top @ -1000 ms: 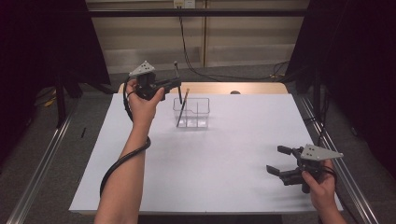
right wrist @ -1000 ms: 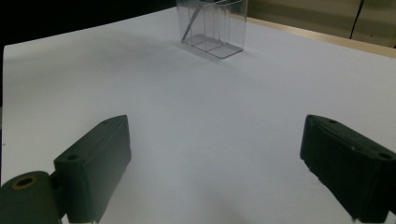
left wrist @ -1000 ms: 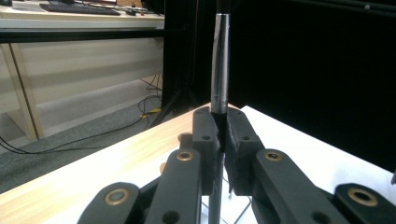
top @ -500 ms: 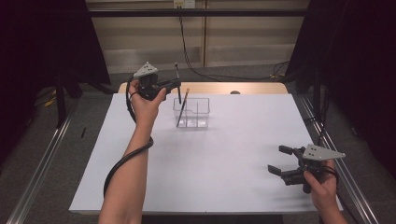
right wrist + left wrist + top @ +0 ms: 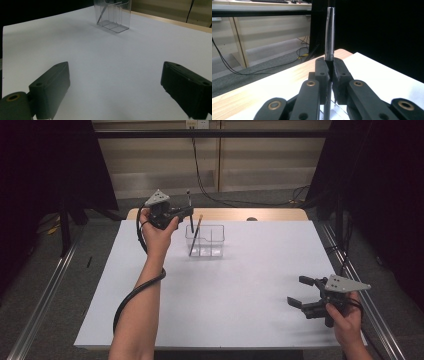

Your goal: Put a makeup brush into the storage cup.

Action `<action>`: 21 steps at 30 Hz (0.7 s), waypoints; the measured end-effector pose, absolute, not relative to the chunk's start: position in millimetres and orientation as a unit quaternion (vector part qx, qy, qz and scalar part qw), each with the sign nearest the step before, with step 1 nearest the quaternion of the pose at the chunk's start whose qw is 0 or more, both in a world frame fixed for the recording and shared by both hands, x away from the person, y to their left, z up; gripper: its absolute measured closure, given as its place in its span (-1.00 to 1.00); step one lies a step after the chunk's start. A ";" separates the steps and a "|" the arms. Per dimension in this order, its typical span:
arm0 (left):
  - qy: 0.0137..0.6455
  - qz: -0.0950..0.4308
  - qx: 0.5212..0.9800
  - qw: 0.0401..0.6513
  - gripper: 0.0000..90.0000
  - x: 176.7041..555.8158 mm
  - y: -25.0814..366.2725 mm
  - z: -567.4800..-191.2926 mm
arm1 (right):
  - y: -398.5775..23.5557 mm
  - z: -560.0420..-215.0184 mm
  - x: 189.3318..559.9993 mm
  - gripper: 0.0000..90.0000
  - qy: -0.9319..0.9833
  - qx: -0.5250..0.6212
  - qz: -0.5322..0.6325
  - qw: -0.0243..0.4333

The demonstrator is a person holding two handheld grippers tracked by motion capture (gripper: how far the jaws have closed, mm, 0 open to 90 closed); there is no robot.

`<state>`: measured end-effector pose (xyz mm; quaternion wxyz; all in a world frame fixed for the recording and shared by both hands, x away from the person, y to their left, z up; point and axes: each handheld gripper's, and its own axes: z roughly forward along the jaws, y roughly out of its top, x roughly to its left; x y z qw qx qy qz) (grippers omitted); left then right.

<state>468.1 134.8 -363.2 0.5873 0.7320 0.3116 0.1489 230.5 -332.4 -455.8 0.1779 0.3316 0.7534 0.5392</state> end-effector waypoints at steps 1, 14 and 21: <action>0.312 0.147 0.733 0.587 0.86 468.3 134.6 -364.4 | -332.2 -455.6 230.5 -0.81 0.754 0.331 0.539 0.178; 0.314 0.148 0.738 0.579 0.86 465.2 131.7 -374.3 | -330.1 -453.2 229.2 -0.81 0.756 0.323 0.538 0.183; 0.316 0.146 0.740 0.575 0.86 465.6 129.6 -379.2 | -330.1 -453.2 229.7 -0.81 0.756 0.323 0.540 0.182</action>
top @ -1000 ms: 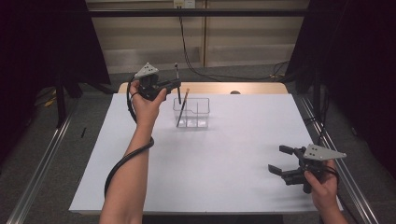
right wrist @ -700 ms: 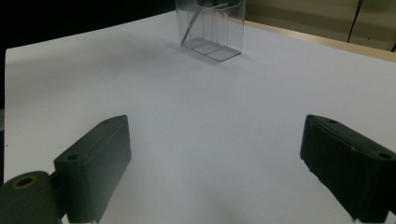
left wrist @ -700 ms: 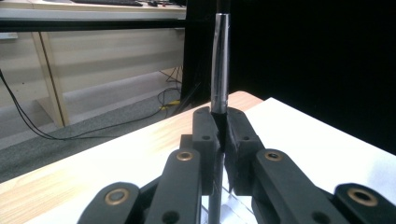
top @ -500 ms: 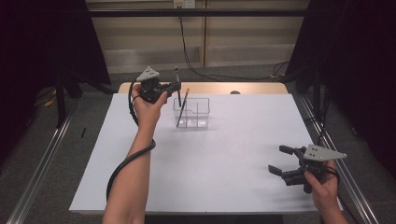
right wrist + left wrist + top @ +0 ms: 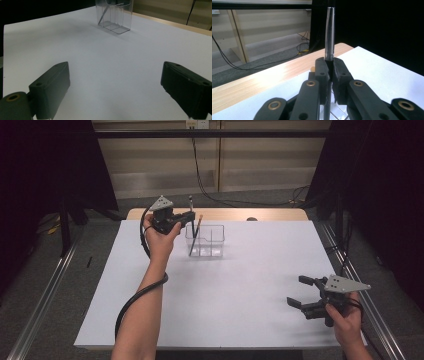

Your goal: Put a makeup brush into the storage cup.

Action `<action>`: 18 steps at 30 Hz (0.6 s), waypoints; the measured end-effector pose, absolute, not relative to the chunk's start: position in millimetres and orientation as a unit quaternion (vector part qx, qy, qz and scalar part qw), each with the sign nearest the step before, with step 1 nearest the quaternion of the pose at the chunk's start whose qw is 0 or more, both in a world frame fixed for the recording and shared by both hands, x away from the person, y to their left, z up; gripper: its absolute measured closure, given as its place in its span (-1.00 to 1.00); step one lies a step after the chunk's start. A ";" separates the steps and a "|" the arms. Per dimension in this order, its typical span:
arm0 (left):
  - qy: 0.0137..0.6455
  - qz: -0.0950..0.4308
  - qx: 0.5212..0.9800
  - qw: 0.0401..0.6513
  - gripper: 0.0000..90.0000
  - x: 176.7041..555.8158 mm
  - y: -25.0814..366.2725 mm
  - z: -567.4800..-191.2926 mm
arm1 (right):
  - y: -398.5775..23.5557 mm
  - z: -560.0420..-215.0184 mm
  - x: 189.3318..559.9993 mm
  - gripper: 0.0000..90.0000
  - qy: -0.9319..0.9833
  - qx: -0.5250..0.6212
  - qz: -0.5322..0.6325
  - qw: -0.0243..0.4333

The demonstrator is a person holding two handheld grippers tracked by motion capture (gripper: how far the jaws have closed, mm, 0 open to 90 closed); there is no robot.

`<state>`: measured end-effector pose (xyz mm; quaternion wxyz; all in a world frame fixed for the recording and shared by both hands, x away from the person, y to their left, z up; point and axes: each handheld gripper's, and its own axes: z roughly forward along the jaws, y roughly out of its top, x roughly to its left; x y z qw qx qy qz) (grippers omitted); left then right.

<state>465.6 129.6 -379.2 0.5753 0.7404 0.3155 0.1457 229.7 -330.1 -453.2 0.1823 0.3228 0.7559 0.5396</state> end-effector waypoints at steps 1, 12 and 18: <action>0.316 0.147 0.741 0.574 0.86 465.5 129.2 -379.5 | -329.9 -453.3 229.9 -0.81 0.756 0.322 0.539 0.181; 0.318 0.143 0.742 0.572 0.86 463.5 126.0 -386.6 | -329.9 -453.6 230.1 -0.81 0.756 0.323 0.539 0.182; 0.318 0.138 0.743 0.573 0.86 461.8 122.7 -390.8 | -331.0 -453.7 229.6 -0.81 0.755 0.324 0.540 0.182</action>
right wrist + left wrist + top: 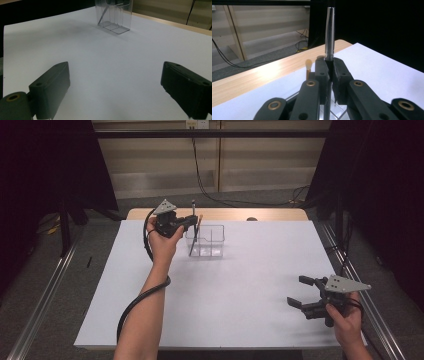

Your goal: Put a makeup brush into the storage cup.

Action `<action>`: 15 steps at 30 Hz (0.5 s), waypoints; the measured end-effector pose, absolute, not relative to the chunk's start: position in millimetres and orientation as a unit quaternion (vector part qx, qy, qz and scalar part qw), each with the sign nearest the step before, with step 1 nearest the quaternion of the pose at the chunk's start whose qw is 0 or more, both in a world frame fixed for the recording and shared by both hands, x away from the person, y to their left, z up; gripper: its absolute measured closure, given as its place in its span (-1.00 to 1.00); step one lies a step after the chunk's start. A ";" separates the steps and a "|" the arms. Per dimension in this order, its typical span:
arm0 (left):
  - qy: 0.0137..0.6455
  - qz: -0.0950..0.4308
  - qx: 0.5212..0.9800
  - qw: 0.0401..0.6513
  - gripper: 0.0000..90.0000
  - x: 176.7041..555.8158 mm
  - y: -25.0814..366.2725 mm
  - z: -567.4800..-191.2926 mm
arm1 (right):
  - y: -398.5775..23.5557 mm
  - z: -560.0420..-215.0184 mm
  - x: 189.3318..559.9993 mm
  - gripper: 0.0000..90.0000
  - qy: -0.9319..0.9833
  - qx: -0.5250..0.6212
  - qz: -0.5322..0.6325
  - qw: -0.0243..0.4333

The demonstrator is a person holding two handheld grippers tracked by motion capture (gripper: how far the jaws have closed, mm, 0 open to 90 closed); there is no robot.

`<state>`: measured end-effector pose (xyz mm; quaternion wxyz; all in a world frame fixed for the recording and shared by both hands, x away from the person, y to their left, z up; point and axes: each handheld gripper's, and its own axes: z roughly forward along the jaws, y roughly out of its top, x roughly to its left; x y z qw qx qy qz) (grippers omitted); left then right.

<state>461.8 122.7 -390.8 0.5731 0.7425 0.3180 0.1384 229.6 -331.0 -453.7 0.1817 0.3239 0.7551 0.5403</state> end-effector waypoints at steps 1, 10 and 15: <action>0.316 0.137 0.744 0.573 0.86 461.6 122.6 -391.6 | -330.9 -453.9 229.6 -0.81 0.755 0.324 0.541 0.181; 0.316 0.131 0.745 0.573 0.80 460.8 121.7 -397.7 | -331.5 -454.5 228.5 -0.81 0.755 0.327 0.539 0.182; 0.314 0.123 0.737 0.586 0.35 457.9 124.7 -394.2 | -331.7 -454.3 229.1 -0.81 0.755 0.327 0.539 0.181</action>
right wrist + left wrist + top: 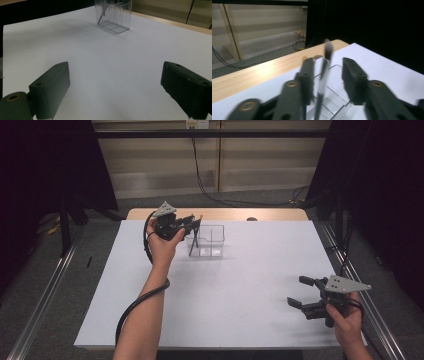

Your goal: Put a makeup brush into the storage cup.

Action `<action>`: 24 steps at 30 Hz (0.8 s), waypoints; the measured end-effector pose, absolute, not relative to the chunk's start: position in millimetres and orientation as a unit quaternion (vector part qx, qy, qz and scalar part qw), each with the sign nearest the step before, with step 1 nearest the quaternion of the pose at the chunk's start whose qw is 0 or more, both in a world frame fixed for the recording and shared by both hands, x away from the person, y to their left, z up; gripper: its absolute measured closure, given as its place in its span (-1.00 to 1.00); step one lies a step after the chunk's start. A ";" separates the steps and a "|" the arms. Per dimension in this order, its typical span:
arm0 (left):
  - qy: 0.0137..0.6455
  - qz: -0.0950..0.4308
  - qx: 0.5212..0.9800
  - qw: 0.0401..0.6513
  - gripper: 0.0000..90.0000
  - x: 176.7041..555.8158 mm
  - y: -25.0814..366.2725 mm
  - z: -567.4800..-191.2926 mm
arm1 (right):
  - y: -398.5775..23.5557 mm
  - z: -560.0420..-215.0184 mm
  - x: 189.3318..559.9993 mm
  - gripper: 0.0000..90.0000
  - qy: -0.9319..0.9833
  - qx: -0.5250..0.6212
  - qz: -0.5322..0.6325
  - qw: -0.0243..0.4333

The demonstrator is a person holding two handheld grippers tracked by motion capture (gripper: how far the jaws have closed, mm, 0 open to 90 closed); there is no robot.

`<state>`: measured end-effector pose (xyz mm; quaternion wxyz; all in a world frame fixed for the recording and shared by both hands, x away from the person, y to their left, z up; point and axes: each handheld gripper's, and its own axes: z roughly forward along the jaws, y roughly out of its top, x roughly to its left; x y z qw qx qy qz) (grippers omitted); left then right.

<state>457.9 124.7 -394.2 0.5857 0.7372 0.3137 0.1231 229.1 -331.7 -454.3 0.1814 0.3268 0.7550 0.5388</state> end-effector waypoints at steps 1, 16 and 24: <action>0.312 0.119 0.734 0.591 0.24 457.1 125.1 -393.9 | -331.7 -454.2 229.4 -0.81 0.755 0.327 0.539 0.181; 0.313 0.106 0.712 0.620 -0.52 441.0 139.2 -394.5 | -327.6 -453.9 229.6 -0.81 0.756 0.324 0.540 0.180; 0.313 0.106 0.705 0.627 -0.73 432.2 147.8 -395.9 | -325.8 -453.7 228.6 -0.81 0.756 0.325 0.540 0.180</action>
